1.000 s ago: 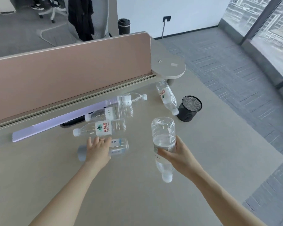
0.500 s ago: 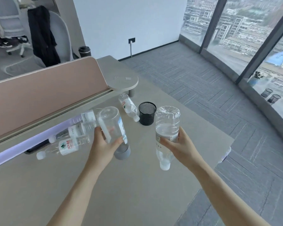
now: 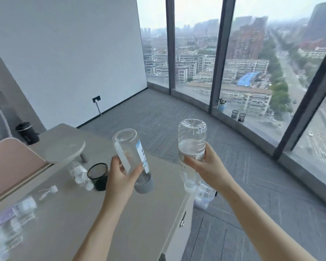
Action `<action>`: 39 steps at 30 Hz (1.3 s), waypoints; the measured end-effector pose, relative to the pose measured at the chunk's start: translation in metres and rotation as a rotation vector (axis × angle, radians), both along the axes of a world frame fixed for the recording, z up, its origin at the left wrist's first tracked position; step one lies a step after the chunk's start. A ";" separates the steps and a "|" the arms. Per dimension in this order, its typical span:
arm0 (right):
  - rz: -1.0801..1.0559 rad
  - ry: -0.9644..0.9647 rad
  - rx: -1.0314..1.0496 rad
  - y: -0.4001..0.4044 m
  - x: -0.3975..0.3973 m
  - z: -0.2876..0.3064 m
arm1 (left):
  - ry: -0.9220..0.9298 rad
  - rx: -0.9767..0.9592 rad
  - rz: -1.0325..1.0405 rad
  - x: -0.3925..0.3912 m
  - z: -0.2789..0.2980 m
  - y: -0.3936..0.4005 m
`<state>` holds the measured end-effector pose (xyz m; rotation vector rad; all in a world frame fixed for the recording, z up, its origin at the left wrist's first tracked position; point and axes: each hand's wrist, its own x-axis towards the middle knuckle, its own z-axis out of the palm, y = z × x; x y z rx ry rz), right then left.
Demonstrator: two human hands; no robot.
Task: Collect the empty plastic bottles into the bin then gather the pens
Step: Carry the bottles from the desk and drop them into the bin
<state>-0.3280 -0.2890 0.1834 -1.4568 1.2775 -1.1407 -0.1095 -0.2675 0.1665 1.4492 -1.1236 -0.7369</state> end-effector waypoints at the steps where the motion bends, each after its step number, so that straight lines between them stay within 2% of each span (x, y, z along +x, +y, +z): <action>1: -0.017 0.001 -0.016 -0.002 -0.018 0.004 | -0.004 -0.009 -0.020 -0.016 0.002 -0.005; 8: -0.106 -0.005 -0.068 -0.013 -0.130 0.017 | 0.011 -0.061 -0.108 -0.110 0.005 -0.035; 14: -0.211 0.021 -0.049 -0.025 -0.195 0.008 | 0.031 -0.039 -0.174 -0.163 -0.005 -0.059; 25: -0.321 0.072 0.084 -0.080 -0.249 -0.045 | -0.021 0.042 -0.273 -0.222 -0.035 -0.146; 32: -0.364 0.068 0.123 -0.175 -0.268 -0.044 | -0.015 0.082 -0.309 -0.245 -0.040 -0.246; 39: -0.382 0.055 0.192 -0.249 -0.275 -0.069 | -0.061 0.146 -0.334 -0.252 -0.050 -0.336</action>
